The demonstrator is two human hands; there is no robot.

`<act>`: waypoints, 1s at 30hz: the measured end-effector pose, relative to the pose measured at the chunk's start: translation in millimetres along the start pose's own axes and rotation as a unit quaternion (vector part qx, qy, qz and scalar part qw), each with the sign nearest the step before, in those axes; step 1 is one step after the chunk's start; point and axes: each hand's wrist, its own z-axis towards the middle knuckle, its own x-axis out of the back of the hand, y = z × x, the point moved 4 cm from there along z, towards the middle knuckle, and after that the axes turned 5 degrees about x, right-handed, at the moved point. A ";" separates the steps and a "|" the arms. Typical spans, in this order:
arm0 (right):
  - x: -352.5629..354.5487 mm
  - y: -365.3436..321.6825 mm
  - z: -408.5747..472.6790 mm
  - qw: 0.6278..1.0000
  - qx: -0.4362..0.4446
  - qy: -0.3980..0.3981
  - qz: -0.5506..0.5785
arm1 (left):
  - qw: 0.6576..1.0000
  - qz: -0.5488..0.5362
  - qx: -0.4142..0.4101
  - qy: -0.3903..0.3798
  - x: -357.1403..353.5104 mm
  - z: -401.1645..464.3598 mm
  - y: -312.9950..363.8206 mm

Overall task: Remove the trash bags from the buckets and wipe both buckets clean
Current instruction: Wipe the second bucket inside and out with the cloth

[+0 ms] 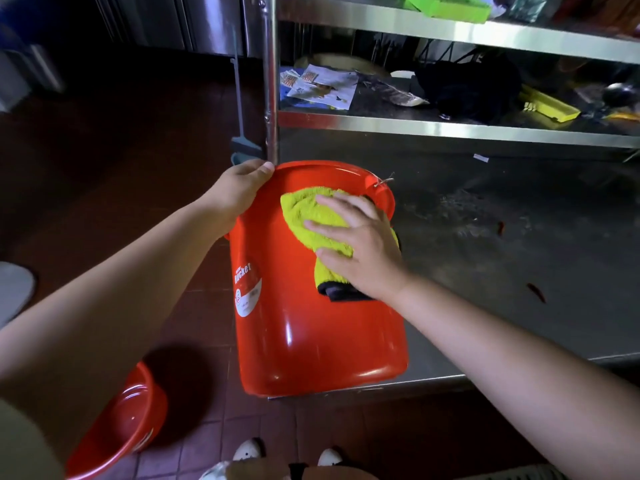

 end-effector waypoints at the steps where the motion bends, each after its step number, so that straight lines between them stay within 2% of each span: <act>1: 1.1 -7.4 -14.7 1.000 0.016 -0.007 0.006 | 1.000 -0.004 -0.005 0.003 0.5 -3.2 0.1; 7: 0.1 -41.8 -87.0 0.994 0.093 -0.032 0.044 | 1.000 -0.007 -0.027 0.005 1.3 -14.2 -0.5; 12: 5.6 -27.4 -79.3 0.989 0.132 -0.046 0.048 | 1.000 -0.009 -0.024 0.008 -0.1 -15.2 -1.8; 18: 12.3 16.9 -13.2 0.999 0.036 0.000 0.023 | 0.999 -0.002 -0.023 -0.021 -8.3 -9.5 2.1; 23: 18.8 48.7 24.7 0.998 -0.051 0.024 0.026 | 1.000 -0.010 -0.003 -0.014 -9.8 -5.1 0.2; 27: 13.7 26.3 13.9 0.998 -0.057 0.021 -0.002 | 0.997 -0.074 0.001 -0.013 -11.8 -5.1 -11.3; 30: 12.9 -5.2 -19.2 1.000 0.009 -0.014 -0.019 | 0.996 -0.088 -0.013 0.001 -7.5 -6.5 -20.0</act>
